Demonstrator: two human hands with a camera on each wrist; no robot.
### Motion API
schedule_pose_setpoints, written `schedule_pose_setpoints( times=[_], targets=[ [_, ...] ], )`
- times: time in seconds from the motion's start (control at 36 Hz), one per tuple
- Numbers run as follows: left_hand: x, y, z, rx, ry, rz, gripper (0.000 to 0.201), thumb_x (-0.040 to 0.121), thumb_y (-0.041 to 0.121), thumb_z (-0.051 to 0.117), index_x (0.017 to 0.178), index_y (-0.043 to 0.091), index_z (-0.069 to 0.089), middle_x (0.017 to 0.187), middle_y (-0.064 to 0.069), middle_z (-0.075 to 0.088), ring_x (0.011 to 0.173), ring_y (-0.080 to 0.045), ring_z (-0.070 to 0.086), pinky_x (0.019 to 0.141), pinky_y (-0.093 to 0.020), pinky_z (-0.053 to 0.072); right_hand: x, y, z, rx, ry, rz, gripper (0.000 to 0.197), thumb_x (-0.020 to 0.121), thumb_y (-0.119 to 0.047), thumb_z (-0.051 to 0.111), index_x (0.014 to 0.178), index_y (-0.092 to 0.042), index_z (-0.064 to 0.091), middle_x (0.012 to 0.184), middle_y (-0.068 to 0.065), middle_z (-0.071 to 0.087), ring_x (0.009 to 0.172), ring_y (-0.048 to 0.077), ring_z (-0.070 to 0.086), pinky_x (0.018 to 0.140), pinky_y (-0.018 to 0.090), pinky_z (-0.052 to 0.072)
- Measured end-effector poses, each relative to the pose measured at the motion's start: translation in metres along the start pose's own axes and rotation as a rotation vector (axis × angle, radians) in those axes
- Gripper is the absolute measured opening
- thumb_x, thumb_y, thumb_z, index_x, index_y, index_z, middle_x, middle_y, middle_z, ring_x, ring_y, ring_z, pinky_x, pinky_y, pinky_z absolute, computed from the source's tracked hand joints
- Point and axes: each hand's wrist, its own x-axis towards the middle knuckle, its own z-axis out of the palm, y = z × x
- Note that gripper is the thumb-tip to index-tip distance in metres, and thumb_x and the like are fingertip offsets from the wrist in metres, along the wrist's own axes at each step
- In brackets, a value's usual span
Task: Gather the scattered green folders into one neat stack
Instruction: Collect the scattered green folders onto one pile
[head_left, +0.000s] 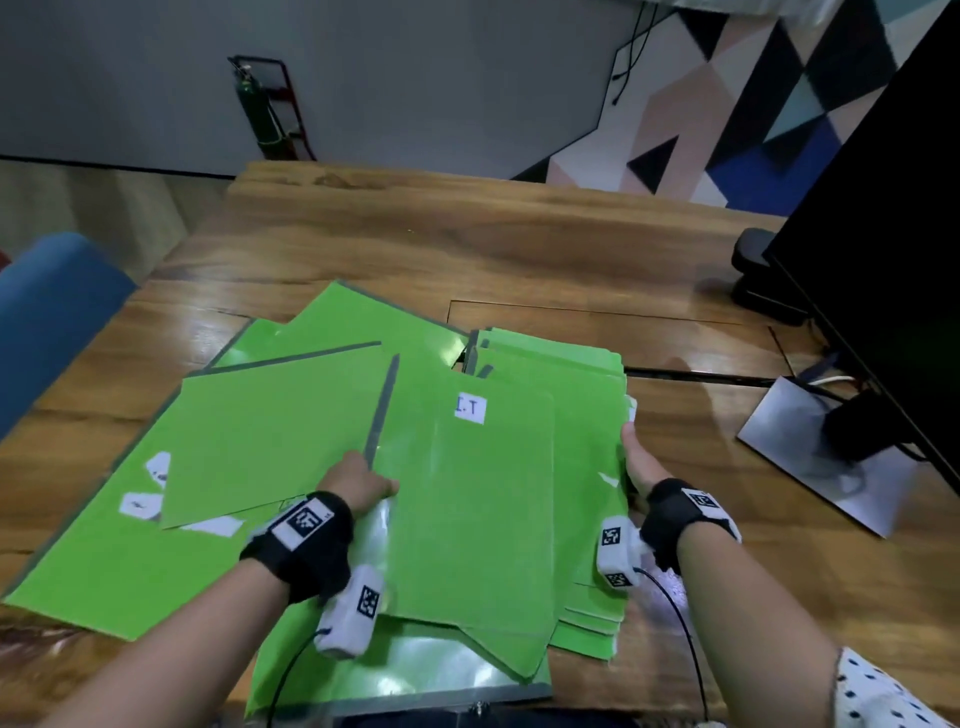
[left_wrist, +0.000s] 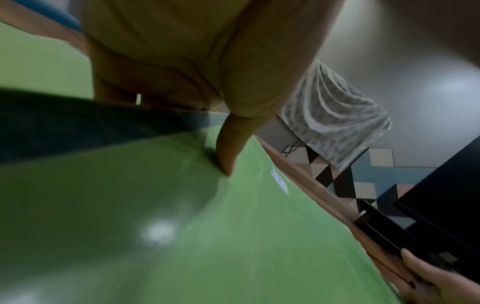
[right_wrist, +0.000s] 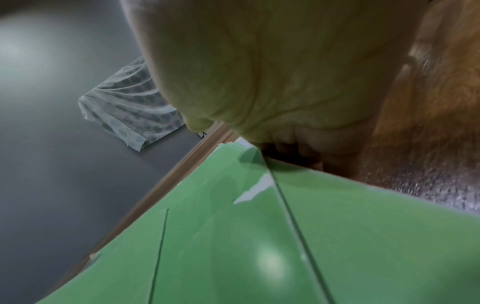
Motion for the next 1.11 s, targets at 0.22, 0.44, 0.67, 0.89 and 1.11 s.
schedule_pose_setpoints(
  times=[0.22, 0.44, 0.67, 0.89, 1.11],
  targets=[
    [0.016, 0.028, 0.012, 0.074, 0.061, 0.099, 0.045, 0.091, 0.015, 0.058, 0.126, 0.007, 0.031, 0.126, -0.017, 0.053, 0.087, -0.026, 0.059, 0.072, -0.032, 0.052, 0.007, 0.001, 0.003, -0.101, 0.023, -0.050, 0.078, 0.093, -0.066, 0.021, 0.151, -0.014, 0.019, 0.157, 0.010, 0.020, 0.143, 0.028, 0.024, 0.114, 0.044, 0.020],
    [0.018, 0.037, 0.032, 0.058, 0.097, 0.087, 0.039, 0.092, 0.013, 0.057, 0.123, 0.008, 0.034, 0.117, -0.017, 0.057, 0.084, -0.027, 0.060, 0.071, -0.032, 0.053, 0.021, 0.006, -0.001, -0.131, 0.037, -0.025, 0.060, 0.100, -0.043, 0.031, 0.144, -0.002, 0.033, 0.099, 0.010, 0.056, 0.088, 0.017, 0.054, 0.076, 0.029, 0.045],
    [0.015, 0.043, 0.036, -0.166, 0.210, 0.046, 0.043, 0.094, 0.013, 0.055, 0.128, 0.002, 0.029, 0.134, -0.024, 0.047, 0.111, -0.037, 0.056, 0.084, -0.038, 0.048, 0.009, 0.001, 0.004, -0.176, 0.058, -0.047, 0.074, 0.096, -0.057, 0.028, 0.147, -0.004, 0.026, 0.154, 0.015, 0.027, 0.140, 0.030, 0.029, 0.113, 0.041, 0.024],
    [0.022, 0.039, 0.055, 0.015, 0.123, 0.007, 0.041, 0.092, 0.009, 0.056, 0.124, 0.003, 0.032, 0.115, -0.017, 0.057, 0.098, -0.033, 0.062, 0.080, -0.037, 0.053, 0.008, 0.001, 0.005, -0.193, 0.061, -0.032, 0.077, 0.095, -0.059, 0.027, 0.148, -0.003, 0.026, 0.154, 0.016, 0.027, 0.140, 0.031, 0.030, 0.113, 0.042, 0.025],
    [0.027, 0.050, 0.062, 0.123, 0.058, 0.099, 0.056, 0.092, 0.005, 0.055, 0.141, 0.011, 0.029, 0.123, -0.013, 0.055, 0.080, -0.022, 0.060, 0.067, -0.028, 0.051, 0.009, 0.000, 0.008, -0.195, 0.074, -0.038, 0.079, 0.093, -0.060, 0.032, 0.146, -0.001, 0.029, 0.152, 0.017, 0.030, 0.138, 0.031, 0.033, 0.113, 0.042, 0.027]
  ],
)
